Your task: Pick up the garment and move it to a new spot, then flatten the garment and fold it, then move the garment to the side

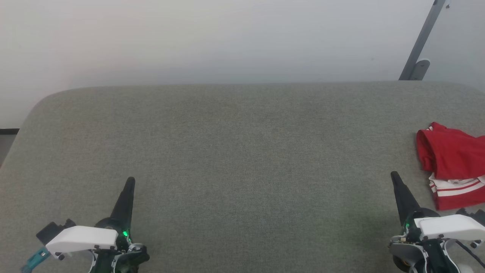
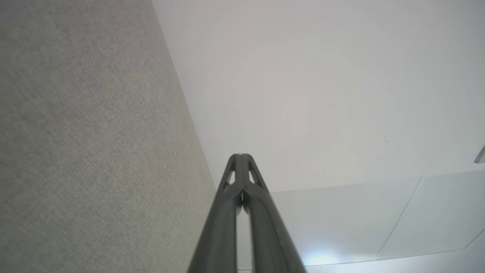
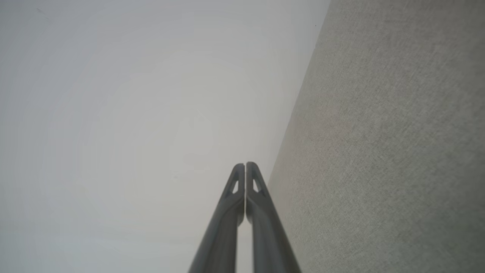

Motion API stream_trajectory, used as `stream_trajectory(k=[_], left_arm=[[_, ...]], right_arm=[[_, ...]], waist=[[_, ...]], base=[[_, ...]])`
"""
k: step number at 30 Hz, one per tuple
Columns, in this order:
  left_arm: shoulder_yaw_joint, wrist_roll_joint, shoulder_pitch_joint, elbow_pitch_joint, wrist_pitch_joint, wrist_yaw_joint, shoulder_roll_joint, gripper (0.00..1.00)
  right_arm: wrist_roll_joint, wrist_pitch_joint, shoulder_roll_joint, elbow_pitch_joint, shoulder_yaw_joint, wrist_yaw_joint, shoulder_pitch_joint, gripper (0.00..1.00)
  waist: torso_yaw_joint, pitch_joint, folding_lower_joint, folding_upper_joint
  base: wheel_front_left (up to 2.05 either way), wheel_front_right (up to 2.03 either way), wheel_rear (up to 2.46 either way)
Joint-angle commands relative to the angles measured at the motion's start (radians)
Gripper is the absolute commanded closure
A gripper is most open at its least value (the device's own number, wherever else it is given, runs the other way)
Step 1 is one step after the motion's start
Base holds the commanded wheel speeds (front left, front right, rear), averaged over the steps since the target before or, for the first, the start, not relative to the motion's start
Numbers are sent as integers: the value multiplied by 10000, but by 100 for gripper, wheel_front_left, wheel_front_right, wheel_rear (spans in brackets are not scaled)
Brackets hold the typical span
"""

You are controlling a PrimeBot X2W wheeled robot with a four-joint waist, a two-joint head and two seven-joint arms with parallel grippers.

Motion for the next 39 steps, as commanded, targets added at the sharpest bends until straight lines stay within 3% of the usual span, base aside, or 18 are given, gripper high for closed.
stream_trajectory(k=[1, 17, 39], left_arm=[[57, -241, -198, -81, 66, -25, -42, 100], [172, -974, -261, -142, 362, -28, -296, 100], [159, -958, -258, -139, 354, -28, -286, 100]], right_arm=[[210, 76, 38, -85, -18, 4, -156, 100], [1276, 292, 103, -117, -32, 4, -232, 100], [1238, 278, 99, -114, -26, 4, -223, 100]], waist=[[-2, 3, 0, 0], [-34, 41, 0, 0], [-34, 41, 0, 0]], base=[[0, 0, 0], [0, 0, 0], [0, 0, 0]])
